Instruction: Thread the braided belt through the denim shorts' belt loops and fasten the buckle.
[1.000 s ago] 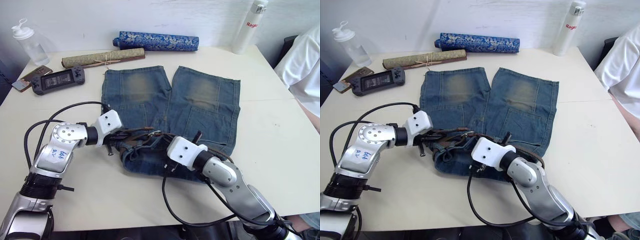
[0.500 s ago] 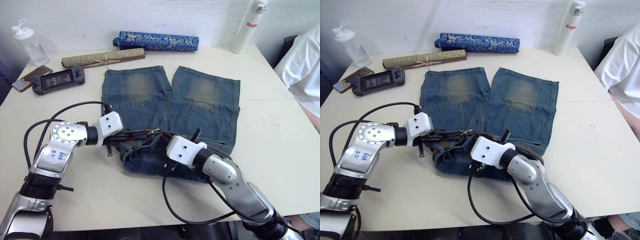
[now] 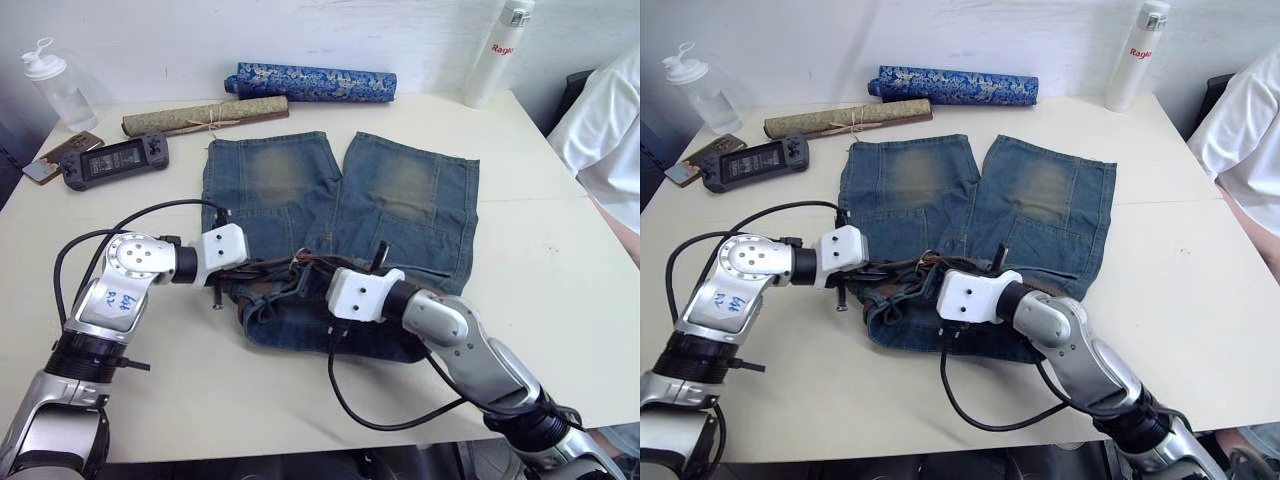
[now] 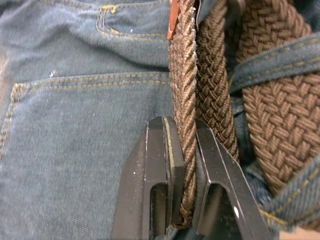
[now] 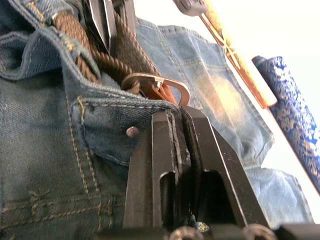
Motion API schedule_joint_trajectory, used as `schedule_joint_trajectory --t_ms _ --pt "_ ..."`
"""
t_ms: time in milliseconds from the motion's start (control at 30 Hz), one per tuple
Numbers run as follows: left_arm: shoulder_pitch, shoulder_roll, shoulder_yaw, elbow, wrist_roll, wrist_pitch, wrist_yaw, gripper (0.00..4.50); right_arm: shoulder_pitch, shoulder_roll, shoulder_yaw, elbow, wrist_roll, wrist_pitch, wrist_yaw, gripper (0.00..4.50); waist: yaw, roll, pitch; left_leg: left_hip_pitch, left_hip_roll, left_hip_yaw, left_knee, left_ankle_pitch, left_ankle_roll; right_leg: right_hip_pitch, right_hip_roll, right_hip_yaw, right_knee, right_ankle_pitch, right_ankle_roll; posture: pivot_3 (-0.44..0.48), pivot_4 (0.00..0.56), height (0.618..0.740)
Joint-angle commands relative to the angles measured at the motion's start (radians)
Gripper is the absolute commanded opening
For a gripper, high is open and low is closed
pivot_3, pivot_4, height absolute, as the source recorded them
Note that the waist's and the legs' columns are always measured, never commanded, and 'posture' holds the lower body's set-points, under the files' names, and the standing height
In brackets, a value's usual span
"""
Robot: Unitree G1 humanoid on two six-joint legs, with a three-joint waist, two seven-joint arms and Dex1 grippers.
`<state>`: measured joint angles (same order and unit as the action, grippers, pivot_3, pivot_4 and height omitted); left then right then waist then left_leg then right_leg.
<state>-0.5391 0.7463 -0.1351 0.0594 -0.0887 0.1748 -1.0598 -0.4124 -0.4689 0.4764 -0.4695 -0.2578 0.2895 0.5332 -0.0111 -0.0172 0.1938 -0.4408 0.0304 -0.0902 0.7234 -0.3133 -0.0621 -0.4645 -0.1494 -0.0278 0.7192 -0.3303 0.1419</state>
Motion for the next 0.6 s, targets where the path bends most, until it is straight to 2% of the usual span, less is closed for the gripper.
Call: schedule_joint_trajectory --t_ms 33,333,467,600 --pt "-0.015 -0.033 0.014 0.01 -0.023 -0.02 0.01 0.0 -0.023 0.032 -0.006 -0.015 0.001 -0.051 0.01 0.1 0.0 0.0 0.0 0.0 0.0 0.0 0.0 0.0 0.0 0.0 0.0 0.0 0.0 0.0 0.0 0.0 0.15 0.645" --pt "-0.075 -0.146 0.009 0.091 -0.027 -0.086 0.033 0.0 -0.008 0.052 -0.015 -0.006 0.011 -0.056 0.049 0.1 0.002 0.0 0.0 -0.001 0.0 0.0 0.002 0.0 0.0 0.0 0.0 0.0 0.002 0.0 0.0 0.0 0.15 0.645" --pt "-0.099 -0.222 -0.033 0.119 -0.013 -0.096 0.04 0.0 0.043 0.031 -0.024 -0.048 0.031 0.05 0.104 0.1 0.008 0.0 0.0 -0.001 0.0 0.0 0.004 0.0 0.0 0.0 0.0 0.0 0.002 0.0 0.0 0.0 0.15 0.645" --pt "-0.092 -0.26 -0.075 0.125 0.017 -0.116 0.029 0.0 0.085 0.027 -0.058 -0.114 0.045 0.18 0.128 0.1 0.01 0.0 0.0 -0.002 0.0 0.0 0.007 0.0 0.0 0.0 0.0 0.0 0.003 0.0 0.0 0.0 0.15 0.645"
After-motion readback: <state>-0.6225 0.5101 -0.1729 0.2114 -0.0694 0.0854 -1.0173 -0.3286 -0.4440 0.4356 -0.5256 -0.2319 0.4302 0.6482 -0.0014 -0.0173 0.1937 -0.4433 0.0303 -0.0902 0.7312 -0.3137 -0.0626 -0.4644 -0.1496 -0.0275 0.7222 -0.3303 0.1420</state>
